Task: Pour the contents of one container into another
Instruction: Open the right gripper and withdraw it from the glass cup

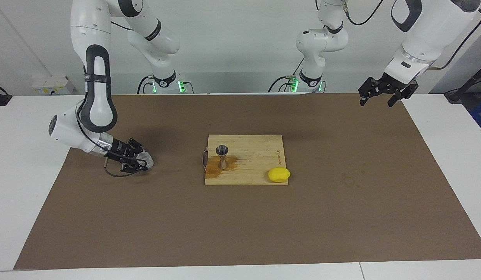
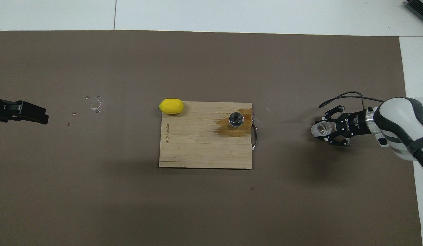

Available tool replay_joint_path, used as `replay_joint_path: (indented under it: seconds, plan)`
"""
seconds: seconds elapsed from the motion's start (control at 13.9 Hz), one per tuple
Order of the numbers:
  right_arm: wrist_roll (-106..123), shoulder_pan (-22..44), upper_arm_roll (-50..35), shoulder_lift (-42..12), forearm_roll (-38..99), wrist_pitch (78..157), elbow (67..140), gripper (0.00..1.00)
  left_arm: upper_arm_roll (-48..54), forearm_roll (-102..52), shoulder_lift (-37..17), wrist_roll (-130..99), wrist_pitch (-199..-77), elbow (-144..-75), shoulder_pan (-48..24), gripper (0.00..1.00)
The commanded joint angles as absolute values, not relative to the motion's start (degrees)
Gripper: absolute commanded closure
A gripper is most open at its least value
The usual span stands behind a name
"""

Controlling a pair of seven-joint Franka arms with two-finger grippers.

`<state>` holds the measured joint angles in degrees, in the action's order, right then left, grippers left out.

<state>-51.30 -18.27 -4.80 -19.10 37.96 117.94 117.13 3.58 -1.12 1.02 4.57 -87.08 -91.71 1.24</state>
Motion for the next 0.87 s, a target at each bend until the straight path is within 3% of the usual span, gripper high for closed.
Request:
replay_joint_path:
  seconds: [0.0, 0.43, 0.79]
  plan:
    - [-49.05, -21.00, -5.19, -17.06, 39.47, 116.81, 117.86, 0.00, 4.22, -0.88, 2.11, 4.75, -86.40, -92.37, 2.20, 0.00]
    - [-47.90, -23.38, -5.36, -11.26, 34.03, 116.81, 118.22, 0.00, 4.22, -0.88, 2.11, 4.75, -86.40, -92.37, 2.20, 0.00]
    - [-41.17, -13.39, -5.54, -6.16, 22.97, 116.54, 117.86, 0.00, 4.22, -0.88, 2.11, 4.75, -86.40, -92.37, 2.20, 0.00]
